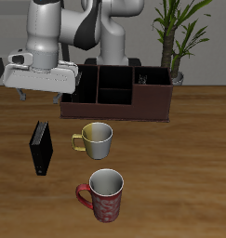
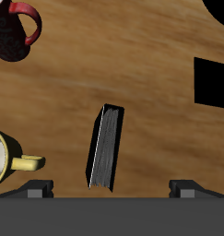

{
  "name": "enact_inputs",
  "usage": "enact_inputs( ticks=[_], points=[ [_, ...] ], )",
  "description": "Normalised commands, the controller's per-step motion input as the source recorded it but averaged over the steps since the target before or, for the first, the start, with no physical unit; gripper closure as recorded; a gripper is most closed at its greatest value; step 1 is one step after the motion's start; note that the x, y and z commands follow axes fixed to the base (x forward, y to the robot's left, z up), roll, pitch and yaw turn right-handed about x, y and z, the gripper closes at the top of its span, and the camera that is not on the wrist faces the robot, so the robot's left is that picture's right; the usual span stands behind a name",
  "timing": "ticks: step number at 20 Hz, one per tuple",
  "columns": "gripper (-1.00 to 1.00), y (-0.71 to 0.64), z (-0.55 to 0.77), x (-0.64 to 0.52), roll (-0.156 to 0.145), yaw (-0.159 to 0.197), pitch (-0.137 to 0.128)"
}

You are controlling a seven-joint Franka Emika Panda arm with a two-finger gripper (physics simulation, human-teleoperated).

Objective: Place the left black book into the back desk caddy's left compartment and place the yellow book into the back desk caddy's right compartment and place the right black book into the back desk caddy's right compartment

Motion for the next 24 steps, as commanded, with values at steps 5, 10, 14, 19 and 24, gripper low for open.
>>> enact_inputs(
  ticks=[5, 10, 14, 19, 24],
  points=[
    [-1.00, 0.14, 0.16, 0.05, 0.137, 0.043, 0.034],
    [-1.00, -0.11, 0.24, 0.03, -0.012, -0.012, -0.036],
    [-1.00, -0.11, 0.07, 0.05, -0.010, -0.042, -0.023],
    [-1.00, -0.26, 0.00, 0.15, -0.053, -0.034, -0.014],
    [-1.00, -0.05, -0.11, 0.16, -0.009, -0.025, 0.001]
  ],
)
